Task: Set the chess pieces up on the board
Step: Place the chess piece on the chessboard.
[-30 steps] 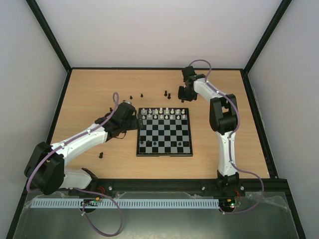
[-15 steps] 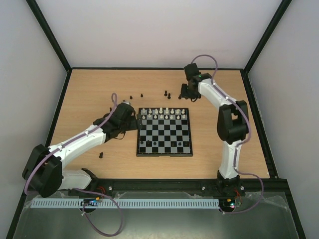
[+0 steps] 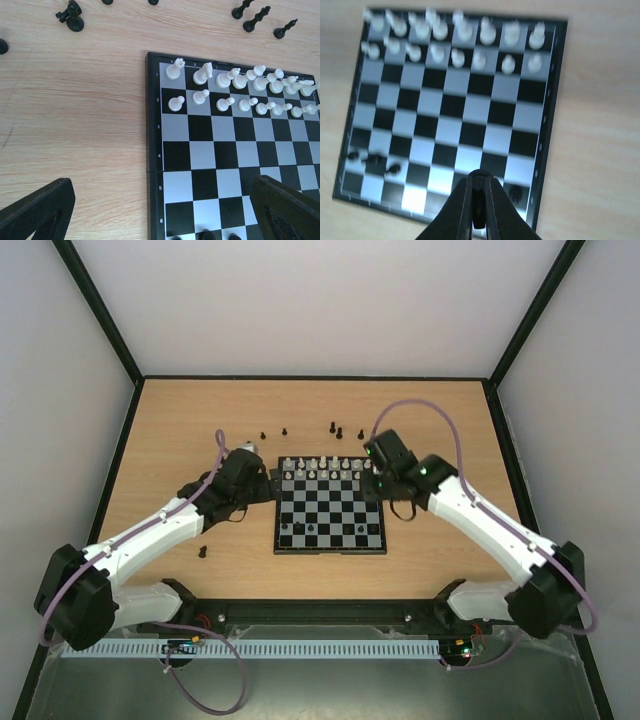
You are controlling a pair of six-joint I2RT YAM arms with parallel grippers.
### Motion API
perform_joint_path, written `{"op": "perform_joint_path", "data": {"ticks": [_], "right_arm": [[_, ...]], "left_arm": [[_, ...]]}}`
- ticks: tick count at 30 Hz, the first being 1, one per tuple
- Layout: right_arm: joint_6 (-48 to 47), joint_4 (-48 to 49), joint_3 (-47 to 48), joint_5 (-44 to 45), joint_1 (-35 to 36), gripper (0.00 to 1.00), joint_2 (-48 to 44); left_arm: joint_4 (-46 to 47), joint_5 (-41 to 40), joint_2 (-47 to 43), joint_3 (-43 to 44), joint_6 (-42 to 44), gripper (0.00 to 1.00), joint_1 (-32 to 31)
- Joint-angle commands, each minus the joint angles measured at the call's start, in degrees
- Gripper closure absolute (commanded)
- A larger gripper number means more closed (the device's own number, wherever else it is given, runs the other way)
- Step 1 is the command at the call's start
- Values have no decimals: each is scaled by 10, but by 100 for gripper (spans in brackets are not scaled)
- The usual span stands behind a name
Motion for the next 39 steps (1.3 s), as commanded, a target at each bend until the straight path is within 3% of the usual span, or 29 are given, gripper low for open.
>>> {"op": "perform_joint_path", "data": {"ticks": [1,6,11,22,39], "right_arm": [[70,-70,-88,-4,52,97,-66],[128,-64,-140,13,137,97,-72],[147,-44,-157,27,179,97,-27],[145,-11,-163,56,182,96,53],[153,35,-189,54,180,94,84]], "left_arm": [[-11,-4,-15,-13,-5,1,1],[-11,-7,-11,-15,-5,1,0],[-10,-8,-16,-20,-7,1,1],[-12,-11,-22,-26,-7,0,1],[-9,-9,-23,-32,-6,0,1]]}}
